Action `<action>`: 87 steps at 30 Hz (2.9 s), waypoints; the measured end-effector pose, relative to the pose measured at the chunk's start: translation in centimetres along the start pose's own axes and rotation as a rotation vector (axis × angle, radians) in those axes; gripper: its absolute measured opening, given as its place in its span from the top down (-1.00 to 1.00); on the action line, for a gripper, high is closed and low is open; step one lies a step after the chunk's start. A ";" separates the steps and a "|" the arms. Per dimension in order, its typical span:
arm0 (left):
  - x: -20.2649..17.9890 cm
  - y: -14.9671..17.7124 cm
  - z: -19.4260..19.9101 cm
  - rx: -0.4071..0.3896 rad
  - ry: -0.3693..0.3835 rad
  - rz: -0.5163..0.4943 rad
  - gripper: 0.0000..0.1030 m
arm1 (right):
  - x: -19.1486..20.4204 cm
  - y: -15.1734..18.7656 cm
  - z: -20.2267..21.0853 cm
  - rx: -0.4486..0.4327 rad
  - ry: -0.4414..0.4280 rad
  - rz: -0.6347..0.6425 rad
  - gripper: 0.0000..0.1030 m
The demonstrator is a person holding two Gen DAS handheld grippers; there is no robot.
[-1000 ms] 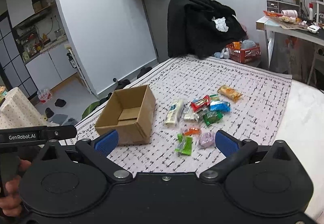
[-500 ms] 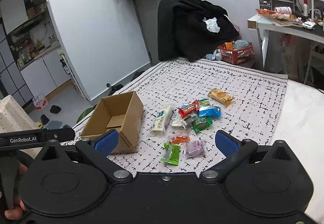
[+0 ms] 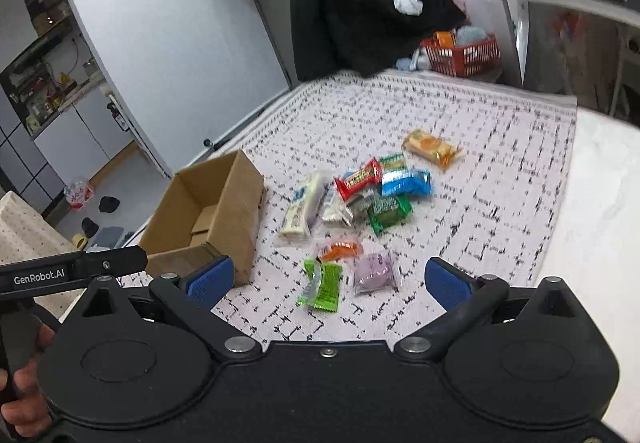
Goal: Organize snacks
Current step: 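Grasp the green snack packet with the left gripper while the right grasps the purple packet, then carry both packets over the cardboard box with both grippers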
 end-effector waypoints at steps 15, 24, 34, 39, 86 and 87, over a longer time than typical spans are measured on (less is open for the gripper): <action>-2.2 0.7 -6.5 0.108 0.059 0.019 -0.75 | -3.2 0.0 -6.4 0.151 -0.030 -0.111 -0.54; -3.8 1.5 -10.9 0.182 0.089 0.038 -0.53 | -5.7 0.3 -10.3 0.238 -0.020 -0.241 -0.38; -5.2 3.2 -15.7 0.288 0.106 0.046 -0.30 | -8.1 0.9 -13.1 0.297 -0.029 -0.366 -0.19; -5.8 3.7 -17.5 0.308 0.130 0.053 -0.26 | -8.7 1.3 -14.2 0.325 -0.034 -0.396 -0.19; -2.4 0.0 -13.0 0.151 0.205 0.147 0.53 | -2.3 -0.8 -11.4 0.248 0.038 -0.124 0.65; -2.2 -0.2 -12.7 0.141 0.206 0.146 0.53 | -2.0 -1.0 -11.2 0.239 0.042 -0.120 0.65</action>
Point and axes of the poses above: each gripper's, at about its wrist camera, not at the fingertips, and z roughly against the way its jaws point, x to its left, y to its underside, the point moved 3 cm from there along -z, roughly the way its jaws point, and after that the axes turned 3 degrees about -x, right-handed, at the moved point
